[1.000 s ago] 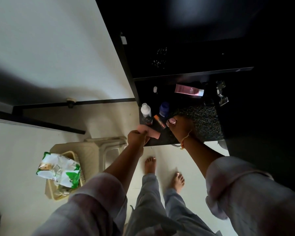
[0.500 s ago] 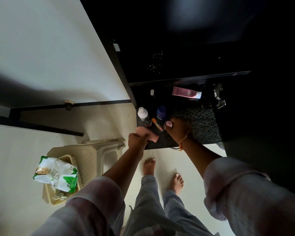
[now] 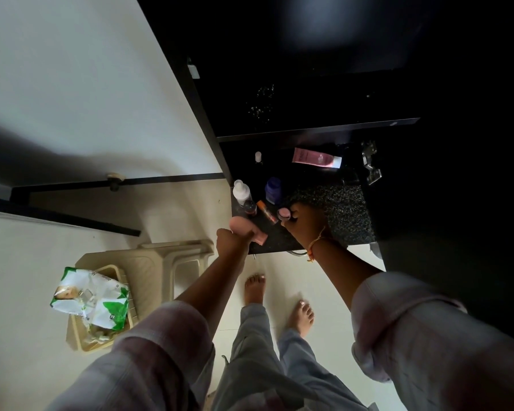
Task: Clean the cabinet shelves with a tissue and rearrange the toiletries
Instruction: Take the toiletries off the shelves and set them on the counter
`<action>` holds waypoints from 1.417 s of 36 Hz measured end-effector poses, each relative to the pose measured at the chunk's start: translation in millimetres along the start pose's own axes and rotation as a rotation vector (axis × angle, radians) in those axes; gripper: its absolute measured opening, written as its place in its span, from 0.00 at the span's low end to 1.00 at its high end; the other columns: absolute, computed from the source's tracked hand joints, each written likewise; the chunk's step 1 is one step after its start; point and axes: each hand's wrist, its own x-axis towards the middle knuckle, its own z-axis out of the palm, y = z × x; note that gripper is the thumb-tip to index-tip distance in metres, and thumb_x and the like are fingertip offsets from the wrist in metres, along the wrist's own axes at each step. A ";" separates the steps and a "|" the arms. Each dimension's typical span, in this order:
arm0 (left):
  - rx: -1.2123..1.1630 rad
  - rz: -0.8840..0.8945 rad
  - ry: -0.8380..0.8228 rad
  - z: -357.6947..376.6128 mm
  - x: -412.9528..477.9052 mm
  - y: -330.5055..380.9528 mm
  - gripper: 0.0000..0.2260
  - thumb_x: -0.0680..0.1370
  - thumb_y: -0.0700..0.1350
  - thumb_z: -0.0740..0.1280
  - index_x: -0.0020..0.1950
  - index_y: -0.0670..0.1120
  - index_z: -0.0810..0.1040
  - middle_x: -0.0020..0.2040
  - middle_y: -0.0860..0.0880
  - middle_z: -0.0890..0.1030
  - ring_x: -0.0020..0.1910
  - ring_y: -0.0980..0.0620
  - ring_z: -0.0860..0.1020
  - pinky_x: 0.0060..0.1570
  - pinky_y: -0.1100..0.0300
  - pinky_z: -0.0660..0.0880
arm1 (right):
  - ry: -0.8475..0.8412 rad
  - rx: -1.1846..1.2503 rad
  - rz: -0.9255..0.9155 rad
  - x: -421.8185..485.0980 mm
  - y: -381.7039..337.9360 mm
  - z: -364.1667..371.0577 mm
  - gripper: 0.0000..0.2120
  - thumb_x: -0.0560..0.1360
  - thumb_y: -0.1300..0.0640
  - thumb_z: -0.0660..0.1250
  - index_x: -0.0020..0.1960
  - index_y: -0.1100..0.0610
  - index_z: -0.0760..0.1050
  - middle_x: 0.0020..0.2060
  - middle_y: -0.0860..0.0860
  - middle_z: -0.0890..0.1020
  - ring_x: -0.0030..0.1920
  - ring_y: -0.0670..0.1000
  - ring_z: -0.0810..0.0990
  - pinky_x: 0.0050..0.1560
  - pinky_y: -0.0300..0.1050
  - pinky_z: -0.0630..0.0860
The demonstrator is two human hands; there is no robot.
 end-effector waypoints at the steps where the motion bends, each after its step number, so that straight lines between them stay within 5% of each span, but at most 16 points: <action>1: 0.008 0.005 0.000 -0.3 -1.1 -0.6 0.24 0.69 0.46 0.77 0.54 0.43 0.66 0.50 0.44 0.75 0.41 0.51 0.76 0.28 0.61 0.70 | -0.002 -0.005 0.003 -1.3 0.3 0.2 0.14 0.72 0.53 0.74 0.51 0.62 0.80 0.48 0.60 0.84 0.52 0.60 0.81 0.48 0.48 0.75; 12: 0.166 0.055 0.019 -6.1 -9.4 -8.0 0.32 0.66 0.50 0.80 0.61 0.40 0.68 0.57 0.43 0.75 0.52 0.45 0.76 0.43 0.54 0.74 | 0.019 -0.063 0.000 -19.2 2.6 -4.2 0.22 0.73 0.51 0.73 0.62 0.59 0.75 0.58 0.59 0.80 0.59 0.62 0.78 0.57 0.52 0.75; 23: 0.375 0.665 0.096 -33.3 -55.0 13.4 0.26 0.70 0.47 0.76 0.63 0.45 0.69 0.56 0.50 0.71 0.56 0.48 0.73 0.53 0.56 0.73 | 0.208 -0.199 -0.137 -55.8 -14.7 -38.5 0.26 0.77 0.41 0.64 0.68 0.56 0.70 0.64 0.58 0.73 0.59 0.61 0.77 0.52 0.53 0.78; 33: 0.330 1.131 0.233 -58.6 -151.4 93.1 0.24 0.75 0.55 0.71 0.67 0.48 0.68 0.63 0.50 0.71 0.62 0.55 0.68 0.58 0.70 0.65 | 0.673 -0.185 -0.415 -94.2 -69.1 -115.4 0.26 0.73 0.38 0.65 0.63 0.54 0.72 0.59 0.53 0.75 0.58 0.55 0.73 0.52 0.48 0.78; 45: 0.149 1.639 0.526 -108.9 -260.8 238.8 0.27 0.77 0.64 0.62 0.70 0.50 0.65 0.67 0.54 0.67 0.67 0.66 0.61 0.66 0.69 0.64 | 1.089 -0.010 -0.692 -148.5 -180.9 -258.6 0.29 0.74 0.35 0.62 0.67 0.54 0.69 0.64 0.51 0.72 0.63 0.53 0.70 0.58 0.48 0.75; 51: 0.036 1.796 0.620 -135.8 -323.6 304.8 0.26 0.78 0.62 0.63 0.70 0.50 0.65 0.68 0.55 0.67 0.68 0.60 0.64 0.65 0.63 0.68 | 1.259 0.083 -0.800 -178.0 -231.7 -326.1 0.27 0.75 0.39 0.64 0.65 0.57 0.72 0.63 0.53 0.73 0.62 0.55 0.71 0.59 0.48 0.73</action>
